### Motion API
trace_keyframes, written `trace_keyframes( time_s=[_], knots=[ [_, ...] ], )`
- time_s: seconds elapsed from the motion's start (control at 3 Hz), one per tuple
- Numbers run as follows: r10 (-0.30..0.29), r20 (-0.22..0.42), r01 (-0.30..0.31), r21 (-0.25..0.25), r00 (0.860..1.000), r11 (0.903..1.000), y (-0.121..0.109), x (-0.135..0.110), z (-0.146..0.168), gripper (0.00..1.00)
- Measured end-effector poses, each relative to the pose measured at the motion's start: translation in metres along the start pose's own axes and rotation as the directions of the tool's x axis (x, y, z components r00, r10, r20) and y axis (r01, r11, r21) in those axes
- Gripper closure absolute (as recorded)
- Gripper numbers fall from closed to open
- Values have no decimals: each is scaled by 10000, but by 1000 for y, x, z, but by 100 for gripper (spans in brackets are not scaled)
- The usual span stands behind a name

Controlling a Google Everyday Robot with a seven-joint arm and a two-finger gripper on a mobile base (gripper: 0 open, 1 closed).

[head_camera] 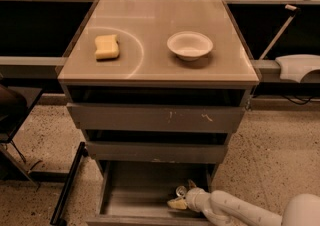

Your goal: Pick pepsi can from bottom drawer and place on counter

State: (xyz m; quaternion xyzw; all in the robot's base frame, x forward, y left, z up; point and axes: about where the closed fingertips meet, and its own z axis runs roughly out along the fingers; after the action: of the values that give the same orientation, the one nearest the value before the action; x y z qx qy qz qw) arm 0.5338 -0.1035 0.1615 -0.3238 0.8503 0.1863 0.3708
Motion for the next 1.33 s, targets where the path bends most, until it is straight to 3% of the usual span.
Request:
trace_keyframes(
  time_s=[1.0, 1.33],
  knots=[
    [46, 59, -46, 111, 10000, 9999, 1, -4, -9, 89],
    [-587, 518, 522, 1181, 9969, 9916, -19, -51, -58, 100]
  ],
)
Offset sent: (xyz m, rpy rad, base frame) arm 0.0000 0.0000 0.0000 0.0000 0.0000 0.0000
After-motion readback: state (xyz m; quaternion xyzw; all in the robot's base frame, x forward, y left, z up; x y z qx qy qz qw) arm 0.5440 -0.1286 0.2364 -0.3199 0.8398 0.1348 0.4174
